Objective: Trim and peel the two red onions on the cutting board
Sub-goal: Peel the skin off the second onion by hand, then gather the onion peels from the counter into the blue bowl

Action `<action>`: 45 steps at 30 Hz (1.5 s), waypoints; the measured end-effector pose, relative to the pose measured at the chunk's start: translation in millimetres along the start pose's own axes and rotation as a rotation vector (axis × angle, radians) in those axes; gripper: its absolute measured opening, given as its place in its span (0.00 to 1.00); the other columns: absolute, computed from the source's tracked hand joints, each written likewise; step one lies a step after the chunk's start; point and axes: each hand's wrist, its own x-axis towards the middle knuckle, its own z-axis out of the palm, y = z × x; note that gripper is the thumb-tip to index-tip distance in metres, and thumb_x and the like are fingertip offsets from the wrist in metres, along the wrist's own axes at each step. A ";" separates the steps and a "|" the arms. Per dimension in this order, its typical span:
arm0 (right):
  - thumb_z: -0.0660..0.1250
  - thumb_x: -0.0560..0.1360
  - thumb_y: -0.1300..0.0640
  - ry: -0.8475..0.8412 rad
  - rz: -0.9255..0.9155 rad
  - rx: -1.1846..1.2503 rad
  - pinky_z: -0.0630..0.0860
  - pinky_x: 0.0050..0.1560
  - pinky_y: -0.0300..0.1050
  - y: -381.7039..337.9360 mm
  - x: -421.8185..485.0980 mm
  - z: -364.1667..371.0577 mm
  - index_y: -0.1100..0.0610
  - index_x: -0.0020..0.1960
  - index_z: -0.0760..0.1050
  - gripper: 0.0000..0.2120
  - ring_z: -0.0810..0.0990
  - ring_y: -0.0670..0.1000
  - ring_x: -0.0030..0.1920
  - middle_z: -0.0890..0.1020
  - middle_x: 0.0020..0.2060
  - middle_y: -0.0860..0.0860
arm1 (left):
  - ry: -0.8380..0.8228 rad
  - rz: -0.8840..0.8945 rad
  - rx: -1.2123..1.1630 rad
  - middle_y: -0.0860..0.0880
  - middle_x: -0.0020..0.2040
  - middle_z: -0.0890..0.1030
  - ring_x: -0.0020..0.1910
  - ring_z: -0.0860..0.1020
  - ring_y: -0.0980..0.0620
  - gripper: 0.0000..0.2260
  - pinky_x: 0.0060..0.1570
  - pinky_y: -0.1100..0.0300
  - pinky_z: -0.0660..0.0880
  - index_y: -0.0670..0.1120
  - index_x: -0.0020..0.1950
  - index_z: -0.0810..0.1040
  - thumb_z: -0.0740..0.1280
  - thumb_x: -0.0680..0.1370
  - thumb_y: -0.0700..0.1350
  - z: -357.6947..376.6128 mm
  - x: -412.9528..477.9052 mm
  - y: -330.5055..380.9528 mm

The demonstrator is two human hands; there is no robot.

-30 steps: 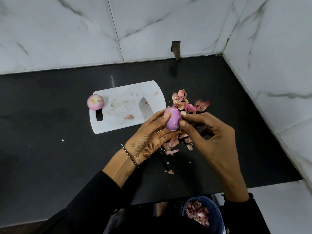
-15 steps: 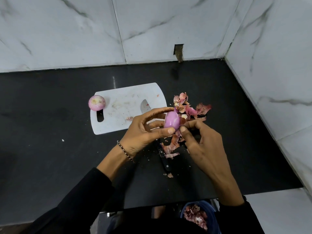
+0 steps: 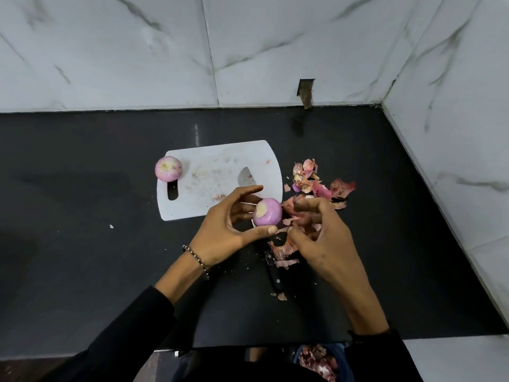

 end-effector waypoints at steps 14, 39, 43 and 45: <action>0.77 0.73 0.52 -0.164 -0.318 -0.132 0.70 0.50 0.25 -22.8 56.6 75.2 0.53 0.63 0.72 0.23 0.78 0.39 0.53 0.80 0.55 0.46 | 0.256 -0.097 -0.095 0.51 0.53 0.84 0.54 0.82 0.55 0.36 0.57 0.60 0.78 0.50 0.66 0.75 0.84 0.61 0.49 -48.9 14.3 -12.3; 0.78 0.72 0.50 -0.218 -0.230 -0.350 0.73 0.68 0.50 -38.7 171.7 191.6 0.55 0.73 0.64 0.36 0.72 0.54 0.68 0.72 0.70 0.53 | 0.522 -0.233 0.198 0.60 0.47 0.82 0.48 0.78 0.71 0.08 0.46 0.80 0.69 0.48 0.56 0.81 0.66 0.79 0.40 -108.6 31.3 -58.2; 0.70 0.78 0.49 -0.160 -0.284 -0.463 0.65 0.66 0.42 -37.5 133.9 172.4 0.57 0.73 0.65 0.28 0.70 0.52 0.68 0.71 0.70 0.52 | 0.571 -0.220 0.201 0.58 0.49 0.83 0.49 0.78 0.69 0.09 0.49 0.76 0.73 0.47 0.56 0.80 0.65 0.79 0.38 -103.0 29.2 -60.5; 0.67 0.80 0.51 -0.161 -0.369 -0.553 0.67 0.65 0.45 -30.3 105.8 168.0 0.57 0.69 0.69 0.21 0.72 0.53 0.66 0.72 0.67 0.52 | 0.590 -0.218 0.205 0.58 0.50 0.83 0.49 0.78 0.68 0.10 0.49 0.74 0.74 0.47 0.56 0.80 0.64 0.79 0.37 -98.6 29.2 -61.0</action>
